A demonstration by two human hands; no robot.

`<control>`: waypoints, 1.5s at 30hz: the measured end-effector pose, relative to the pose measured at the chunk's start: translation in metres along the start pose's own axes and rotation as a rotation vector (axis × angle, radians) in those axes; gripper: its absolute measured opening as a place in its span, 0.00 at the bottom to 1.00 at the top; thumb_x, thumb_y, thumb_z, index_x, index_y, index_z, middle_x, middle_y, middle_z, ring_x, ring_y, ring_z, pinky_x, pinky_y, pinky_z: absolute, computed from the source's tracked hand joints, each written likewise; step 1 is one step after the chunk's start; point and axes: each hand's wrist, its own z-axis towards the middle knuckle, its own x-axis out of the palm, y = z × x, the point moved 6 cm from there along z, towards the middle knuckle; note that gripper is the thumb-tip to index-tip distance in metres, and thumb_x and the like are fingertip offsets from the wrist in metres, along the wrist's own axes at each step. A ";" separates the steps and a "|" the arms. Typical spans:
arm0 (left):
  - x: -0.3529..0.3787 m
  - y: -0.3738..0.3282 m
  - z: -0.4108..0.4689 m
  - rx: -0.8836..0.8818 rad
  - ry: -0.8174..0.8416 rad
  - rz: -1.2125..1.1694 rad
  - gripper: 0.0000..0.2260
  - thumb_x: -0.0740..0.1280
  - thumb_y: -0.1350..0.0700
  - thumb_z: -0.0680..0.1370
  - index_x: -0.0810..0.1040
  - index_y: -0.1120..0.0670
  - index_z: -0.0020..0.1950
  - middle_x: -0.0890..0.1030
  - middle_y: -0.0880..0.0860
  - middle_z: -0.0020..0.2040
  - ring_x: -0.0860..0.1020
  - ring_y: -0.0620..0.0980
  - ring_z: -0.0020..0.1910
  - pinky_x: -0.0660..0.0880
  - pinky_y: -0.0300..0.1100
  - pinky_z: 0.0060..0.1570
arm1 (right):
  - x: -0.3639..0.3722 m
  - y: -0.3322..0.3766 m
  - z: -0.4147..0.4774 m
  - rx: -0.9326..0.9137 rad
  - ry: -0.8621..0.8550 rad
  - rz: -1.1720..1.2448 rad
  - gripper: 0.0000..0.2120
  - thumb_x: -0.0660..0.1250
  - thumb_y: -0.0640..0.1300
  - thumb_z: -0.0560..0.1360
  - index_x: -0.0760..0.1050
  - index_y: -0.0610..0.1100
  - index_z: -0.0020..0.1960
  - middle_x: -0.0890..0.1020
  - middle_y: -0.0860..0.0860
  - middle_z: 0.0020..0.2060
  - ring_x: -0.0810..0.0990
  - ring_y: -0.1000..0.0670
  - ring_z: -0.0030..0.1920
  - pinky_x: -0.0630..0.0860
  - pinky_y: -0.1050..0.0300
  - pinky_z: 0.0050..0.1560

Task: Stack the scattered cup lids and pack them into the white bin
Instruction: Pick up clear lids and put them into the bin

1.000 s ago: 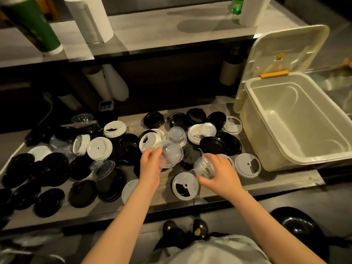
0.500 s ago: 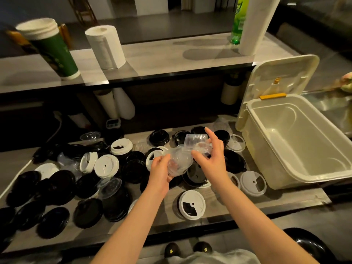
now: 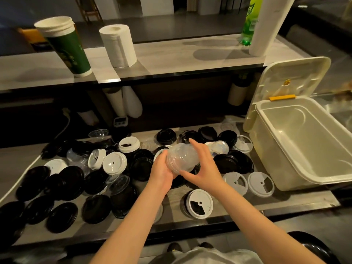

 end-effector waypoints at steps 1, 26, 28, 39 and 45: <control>-0.001 -0.001 0.000 0.003 0.004 0.020 0.15 0.56 0.51 0.82 0.77 0.57 0.59 0.81 0.59 0.53 0.80 0.53 0.49 0.78 0.44 0.40 | 0.001 0.001 0.000 -0.029 0.018 -0.056 0.40 0.75 0.50 0.67 0.58 0.51 0.73 0.66 0.54 0.63 0.65 0.63 0.60 0.64 0.77 0.55; 0.173 0.010 0.040 0.355 0.219 0.647 0.09 0.57 0.48 0.81 0.75 0.48 0.52 0.78 0.45 0.49 0.76 0.44 0.51 0.72 0.38 0.51 | -0.176 -0.054 0.027 0.116 -0.085 0.037 0.34 0.77 0.52 0.62 0.67 0.57 0.65 0.74 0.65 0.56 0.74 0.66 0.56 0.71 0.73 0.51; 0.207 0.014 0.041 0.432 0.203 0.784 0.11 0.56 0.49 0.82 0.75 0.51 0.55 0.77 0.45 0.48 0.74 0.41 0.49 0.69 0.34 0.47 | -0.207 -0.069 0.028 0.122 -0.110 -0.001 0.34 0.78 0.51 0.62 0.68 0.55 0.65 0.76 0.64 0.54 0.74 0.69 0.54 0.70 0.75 0.49; 0.301 0.060 0.109 0.630 0.240 1.400 0.26 0.55 0.40 0.78 0.69 0.52 0.70 0.72 0.52 0.67 0.70 0.51 0.66 0.68 0.51 0.65 | -0.311 -0.202 0.051 0.424 -0.156 -0.117 0.36 0.78 0.52 0.64 0.67 0.53 0.68 0.75 0.52 0.61 0.76 0.49 0.59 0.74 0.51 0.60; 0.311 0.073 0.108 0.685 0.238 1.775 0.27 0.56 0.44 0.80 0.53 0.51 0.77 0.52 0.50 0.78 0.50 0.51 0.76 0.54 0.52 0.73 | -0.283 -0.277 0.059 0.623 0.129 -0.242 0.40 0.75 0.52 0.67 0.60 0.49 0.74 0.72 0.44 0.67 0.71 0.43 0.66 0.68 0.55 0.62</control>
